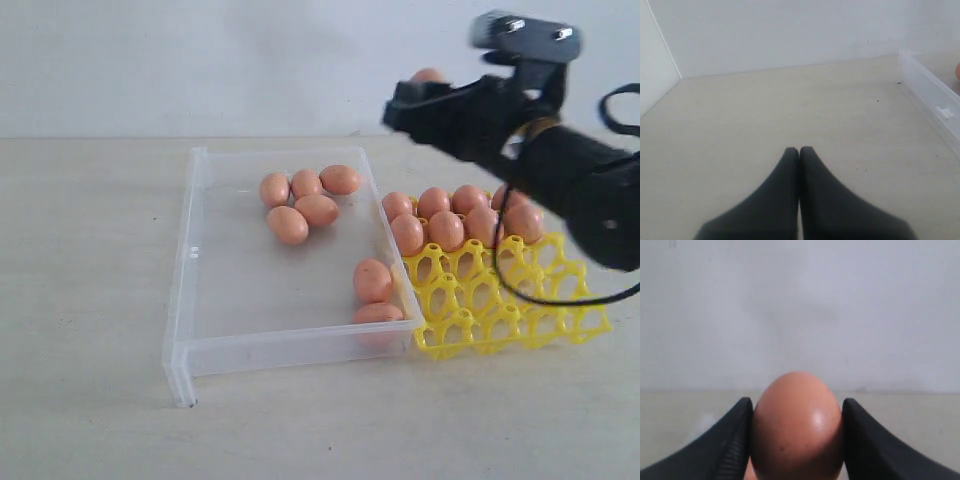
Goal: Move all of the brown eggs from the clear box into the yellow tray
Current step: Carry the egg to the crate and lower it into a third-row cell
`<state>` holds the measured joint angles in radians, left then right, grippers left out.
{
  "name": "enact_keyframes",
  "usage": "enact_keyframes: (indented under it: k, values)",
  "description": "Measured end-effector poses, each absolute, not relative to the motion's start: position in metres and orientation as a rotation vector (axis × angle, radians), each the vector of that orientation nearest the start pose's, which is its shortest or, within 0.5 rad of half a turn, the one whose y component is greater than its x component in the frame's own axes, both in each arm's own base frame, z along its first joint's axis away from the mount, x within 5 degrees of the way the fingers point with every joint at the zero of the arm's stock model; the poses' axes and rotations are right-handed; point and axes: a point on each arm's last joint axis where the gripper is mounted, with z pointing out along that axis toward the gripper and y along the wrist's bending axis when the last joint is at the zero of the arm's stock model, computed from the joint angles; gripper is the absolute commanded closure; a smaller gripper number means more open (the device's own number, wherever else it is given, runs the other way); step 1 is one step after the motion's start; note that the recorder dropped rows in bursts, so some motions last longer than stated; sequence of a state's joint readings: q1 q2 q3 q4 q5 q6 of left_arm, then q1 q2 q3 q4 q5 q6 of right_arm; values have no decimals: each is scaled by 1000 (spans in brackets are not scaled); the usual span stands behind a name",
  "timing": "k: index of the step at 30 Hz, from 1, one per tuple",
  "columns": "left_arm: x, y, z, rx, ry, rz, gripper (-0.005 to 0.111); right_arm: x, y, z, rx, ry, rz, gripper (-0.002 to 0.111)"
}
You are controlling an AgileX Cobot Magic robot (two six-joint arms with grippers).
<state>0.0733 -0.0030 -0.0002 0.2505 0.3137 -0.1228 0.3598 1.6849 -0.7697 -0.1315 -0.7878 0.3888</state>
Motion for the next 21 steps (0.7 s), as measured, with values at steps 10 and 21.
enact_keyframes:
  k: [10, 21]
  values:
    - [53, 11, 186, -17, 1789, 204, 111, 343, 16, 228, -305, 1615, 971, 109]
    - [53, 11, 186, -17, 1789, 204, 111, 323, 62, 156, -687, 1899, 1025, 109]
